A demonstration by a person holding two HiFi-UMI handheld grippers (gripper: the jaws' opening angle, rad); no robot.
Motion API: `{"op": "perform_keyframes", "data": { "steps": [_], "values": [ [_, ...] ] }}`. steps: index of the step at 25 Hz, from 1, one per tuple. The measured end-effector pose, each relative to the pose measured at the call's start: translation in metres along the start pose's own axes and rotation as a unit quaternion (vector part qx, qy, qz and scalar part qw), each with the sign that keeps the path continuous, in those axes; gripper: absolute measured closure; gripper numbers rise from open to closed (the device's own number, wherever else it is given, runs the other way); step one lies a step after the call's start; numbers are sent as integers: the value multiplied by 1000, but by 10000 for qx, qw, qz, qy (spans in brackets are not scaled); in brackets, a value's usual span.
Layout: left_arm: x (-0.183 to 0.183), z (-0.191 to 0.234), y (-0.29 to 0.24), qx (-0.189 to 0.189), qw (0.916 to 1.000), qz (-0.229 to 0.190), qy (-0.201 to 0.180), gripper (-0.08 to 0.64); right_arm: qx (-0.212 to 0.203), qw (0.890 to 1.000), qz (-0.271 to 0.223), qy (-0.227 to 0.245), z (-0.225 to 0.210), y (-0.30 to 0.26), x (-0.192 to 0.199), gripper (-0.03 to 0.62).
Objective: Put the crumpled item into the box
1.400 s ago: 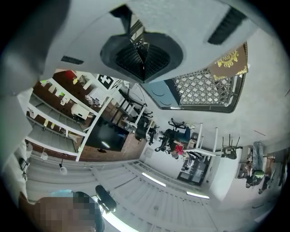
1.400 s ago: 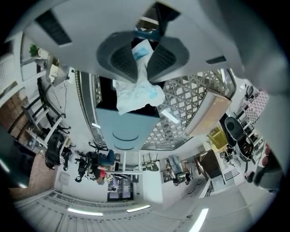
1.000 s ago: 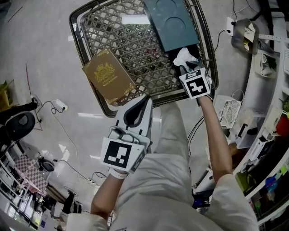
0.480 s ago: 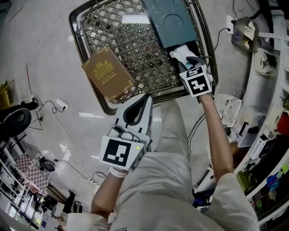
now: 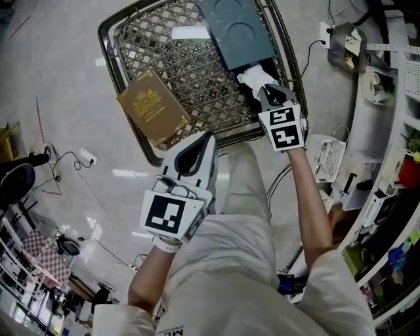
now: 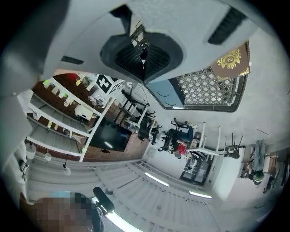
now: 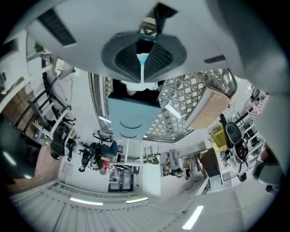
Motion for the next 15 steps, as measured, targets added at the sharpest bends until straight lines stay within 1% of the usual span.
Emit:
{"op": "perform_keyframes", "data": {
  "steps": [6, 12, 15],
  "values": [
    [-12, -8, 13, 136, 9995, -255, -159, 535, 248, 9993, -277, 94, 1, 41, -10, 574],
    [-25, -12, 30, 180, 9987, -439, -188, 535, 497, 9938, -978, 203, 9, 99, -45, 577],
    [-30, -12, 38, 159, 9983, -504, -228, 535, 671, 9899, -1210, 304, 12, 130, -64, 577]
  ]
}}
Point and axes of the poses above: the fingertips, and each gripper's own axes: y backward along the fingers, z to its left, x out of its underside, the point moved 2 cm from there along y, backward along the fingers, and after that the axes turned 8 degrees about y, right-handed, at the moved point
